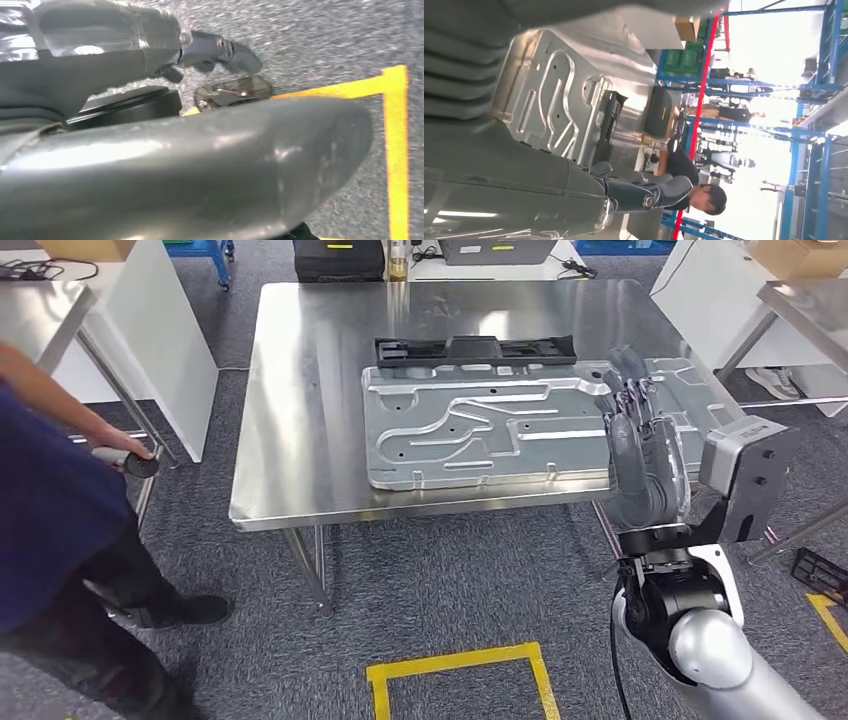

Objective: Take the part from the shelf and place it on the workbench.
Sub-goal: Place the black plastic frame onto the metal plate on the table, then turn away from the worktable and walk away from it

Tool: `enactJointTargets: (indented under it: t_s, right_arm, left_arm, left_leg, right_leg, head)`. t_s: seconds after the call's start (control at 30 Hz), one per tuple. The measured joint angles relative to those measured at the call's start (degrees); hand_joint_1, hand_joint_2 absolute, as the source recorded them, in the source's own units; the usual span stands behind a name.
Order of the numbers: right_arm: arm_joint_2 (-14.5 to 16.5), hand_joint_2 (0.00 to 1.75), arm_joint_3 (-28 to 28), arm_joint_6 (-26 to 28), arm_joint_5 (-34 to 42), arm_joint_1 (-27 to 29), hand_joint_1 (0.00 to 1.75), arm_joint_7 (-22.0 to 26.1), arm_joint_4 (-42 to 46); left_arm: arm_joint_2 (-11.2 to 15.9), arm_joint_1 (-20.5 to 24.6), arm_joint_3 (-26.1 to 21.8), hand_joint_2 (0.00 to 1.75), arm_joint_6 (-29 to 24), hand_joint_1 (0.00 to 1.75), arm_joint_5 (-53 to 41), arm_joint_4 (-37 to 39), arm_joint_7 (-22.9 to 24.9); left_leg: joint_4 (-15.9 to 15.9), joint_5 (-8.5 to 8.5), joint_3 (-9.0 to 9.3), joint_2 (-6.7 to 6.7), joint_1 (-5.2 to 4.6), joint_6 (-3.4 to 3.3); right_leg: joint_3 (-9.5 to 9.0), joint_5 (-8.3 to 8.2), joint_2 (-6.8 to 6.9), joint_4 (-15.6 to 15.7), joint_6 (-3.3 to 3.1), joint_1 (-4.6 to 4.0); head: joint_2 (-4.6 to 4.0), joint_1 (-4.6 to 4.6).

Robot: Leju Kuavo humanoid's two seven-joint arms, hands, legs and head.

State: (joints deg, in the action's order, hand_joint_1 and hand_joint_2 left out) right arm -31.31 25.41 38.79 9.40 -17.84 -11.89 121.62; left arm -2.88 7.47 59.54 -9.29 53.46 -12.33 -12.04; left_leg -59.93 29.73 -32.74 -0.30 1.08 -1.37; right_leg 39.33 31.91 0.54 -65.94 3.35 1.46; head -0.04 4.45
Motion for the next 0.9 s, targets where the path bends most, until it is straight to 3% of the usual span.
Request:
enactJointTargets:
  t_s: [0.03, 0.07, 0.1, 0.17, 0.2, 0.23, 0.3, 0.33, 0.4, 0.47, 0.53, 0.57, 0.6, 0.63, 0.67, 0.73, 0.8, 0.83, 0.9]
  right_arm:
    - [0.0, 1.75, -0.2, -0.1, 0.0, 0.1, 0.0, 0.1, 0.0]
    - [-0.1, 1.75, -0.2, -0.2, 0.0, 0.3, 0.0, 0.2, 0.0]
    - [-0.1, 1.75, -0.3, -0.3, 0.0, 0.5, 0.0, 0.4, 0.0]
    - [-0.1, 1.75, -0.5, -0.6, 0.0, 1.0, 0.0, 0.8, 0.1]
    - [-0.1, 1.31, -0.7, -0.7, 0.0, 1.1, 0.0, 1.2, 0.1]
    - [-0.1, 0.87, -1.0, -0.7, 0.1, 1.3, 0.0, 1.9, 0.3]
    - [-0.1, 0.0, -1.8, -0.8, 0.8, 1.9, 0.0, 3.6, 0.8]
    - [-0.1, 0.0, -2.2, -0.9, 1.5, 2.2, 0.0, 4.6, 0.9]
    - [0.0, 0.0, -3.0, -1.2, 2.7, 3.2, 0.0, 6.0, 1.1]
    - [0.1, 0.0, -3.7, -1.2, 3.5, 4.3, 0.0, 6.8, 1.2]
    - [0.2, 0.0, -4.3, -1.2, 4.0, 5.4, 0.0, 7.3, 1.2]
    - [0.3, 0.0, -4.5, -1.2, 4.2, 6.1, 0.0, 7.4, 1.2]
    - [0.4, 0.0, -4.8, -1.2, 4.3, 6.6, 0.0, 7.5, 1.2]
    - [0.5, 0.0, -5.0, -1.1, 4.4, 7.0, 0.0, 7.6, 1.2]
    - [0.5, 0.0, -5.2, -1.1, 4.4, 7.2, 0.0, 7.6, 1.2]
    - [0.6, 0.0, -5.7, -1.0, 4.4, 7.6, 0.0, 7.8, 1.2]
    - [0.7, 0.0, -6.3, -0.7, 4.7, 8.2, 0.0, 8.2, 1.2]
    - [0.8, 0.0, -6.6, -0.5, 4.9, 8.6, 0.0, 8.5, 1.2]
    - [0.8, 0.0, -7.6, -0.1, 5.7, 10.0, 0.0, 9.7, 1.2]
  left_arm:
    - [0.0, 0.0, 0.0, 0.0, 0.0, 0.0, 0.0, 0.0, 0.0]
    - [0.0, 0.0, 0.0, 0.0, -0.1, 0.0, 0.0, 0.0, 0.0]
    - [0.0, 0.0, 0.0, 0.0, -0.2, 0.0, 0.0, 0.0, 0.0]
    - [0.0, 0.0, 0.0, 0.0, -0.6, 0.0, -0.2, 0.0, -0.1]
    - [-0.1, 0.0, 0.0, 0.0, -0.9, 0.0, -0.3, 0.0, -0.2]
    - [-0.2, 0.0, 0.0, 0.0, -1.2, 0.0, -0.4, 0.0, -0.2]
    - [-0.3, 0.0, 0.0, 0.0, -1.5, 0.0, -0.6, 0.0, -0.4]
    - [-0.4, 0.0, 0.0, 0.0, -1.5, 0.0, -0.6, 0.0, -0.5]
    - [-0.4, 0.0, 0.0, 0.0, -1.5, 0.0, -0.6, 0.0, -0.5]
    - [-0.4, -0.1, 0.0, 0.0, -1.6, 0.0, -0.5, 0.0, -0.6]
    - [-0.3, -0.1, 0.0, 0.0, -1.6, 0.0, -0.5, 0.0, -0.8]
    - [-0.3, -0.1, 0.0, 0.0, -1.6, 0.0, -0.5, 0.0, -0.9]
    - [-0.2, -0.2, 0.0, 0.0, -1.6, 0.0, -0.5, 0.0, -1.0]
    - [-0.2, -0.2, 0.0, 0.0, -1.6, 0.0, -0.5, 0.0, -1.1]
    - [-0.2, -0.2, 0.0, 0.0, -1.7, 0.0, -0.5, 0.0, -1.1]
    - [-0.1, -0.2, 0.0, 0.0, -1.7, 0.0, -0.5, 0.0, -1.2]
    - [0.0, -0.2, 0.0, 0.0, -1.7, 0.0, -0.4, 0.0, -1.2]
    - [0.0, -0.2, 0.0, 0.0, -1.7, 0.0, -0.3, 0.0, -1.3]
    - [0.0, -0.2, 0.0, 0.0, -1.8, 0.0, -0.1, 0.0, -1.3]
  left_leg:
    - [0.0, -0.77, -1.0, -0.03, -0.23, -0.22]
    - [-0.1, -1.48, -1.99, -0.06, -0.48, -0.37]
    - [-0.1, -2.16, -2.99, -0.05, -0.74, -0.48]
    - [-0.1, -3.38, -4.67, 0.0, -1.3, -0.6]
    - [-0.1, -3.94, -5.22, 0.08, -1.52, -0.6]
    - [-0.1, -4.44, -5.55, 0.18, -1.7, -0.52]
    - [0.0, -5.34, -5.82, 0.64, -1.66, -0.14]
    - [0.1, -5.77, -5.83, 0.96, -1.54, 0.15]
    - [0.0, -5.88, -6.08, 1.3, -1.33, 0.78]
    - [-3.0, -2.64, -7.21, 0.78, -1.23, 1.37]
    - [-9.5, 2.19, -9.24, 0.2, -1.05, 1.87]
    - [-12.5, 3.46, -9.97, 0.14, -1.01, 2.05]
    - [-14.1, 3.68, -9.96, 0.12, -0.97, 2.19]
    - [-13.5, 2.94, -8.86, 0.0, -0.93, 2.29]
    - [-10.8, 1.61, -6.66, -0.45, -0.83, 2.33]
    - [-3.4, 0.05, -1.55, -3.43, -0.46, 2.2]
    - [0.2, 0.13, 0.71, -5.95, -0.2, 1.84]
    - [0.3, 0.13, 0.83, -5.97, -0.21, 1.62]
    - [0.6, 0.01, 0.73, -4.47, 0.02, 1.09]
  right_leg:
    - [0.18, 2.65, -0.04, -3.5, -0.07, -0.05]
    - [0.1, 4.08, -0.08, -6.4, -0.25, -0.12]
    - [-0.48, 4.04, -0.12, -8.0, -0.58, -0.27]
    - [-3.6, 1.0, -0.18, -5.9, -1.72, -0.84]
    - [-6.39, -0.08, -0.16, -2.4, -2.62, -1.35]
    - [-9.4, -0.18, -0.03, 1.9, -3.49, -1.81]
    - [-13.58, 1.33, 0.27, 8.6, -4.46, -2.57]
    - [-14.2, 1.64, 0.29, 10.0, -4.52, -2.73]
    - [-14.09, 0.56, -0.11, 11.1, -4.42, -2.65]
    - [-13.59, -0.95, -0.72, 11.9, -4.5, -2.31]
    - [-12.54, -1.9, -1.37, 11.8, -4.6, -2.23]
    - [-11.93, -2.26, -1.75, 11.6, -4.52, -2.19]
    - [-11.32, -2.55, -2.2, 11.3, -4.41, -2.14]
    - [-10.71, -2.77, -2.69, 11.0, -4.27, -2.06]
    - [-10.15, -2.9, -3.24, 10.6, -4.12, -1.96]
    - [-9.05, -2.89, -4.22, 9.5, -3.72, -1.71]
    - [-8.16, -2.89, -5.24, 8.7, -3.12, -1.55]
    - [-7.82, -3.02, -5.86, 8.6, -2.75, -1.53]
    - [-7.43, -3.0, -6.33, 8.3, -2.13, -1.56]
  head:
    - [0.0, 0.37]
    - [0.0, 0.72]
    - [0.0, 1.03]
    - [0.0, 1.47]
    - [0.0, 1.51]
    - [0.0, 1.43]
    - [0.0, 1.11]
    - [0.0, 1.11]
    - [0.0, 1.2]
    - [0.0, 0.77]
    - [0.0, -0.13]
    - [0.0, -0.52]
    - [0.0, -0.76]
    - [0.0, -0.91]
    - [0.0, -1.03]
    - [0.0, -1.2]
    - [0.0, -1.34]
    - [0.0, -1.34]
    - [0.0, -1.28]
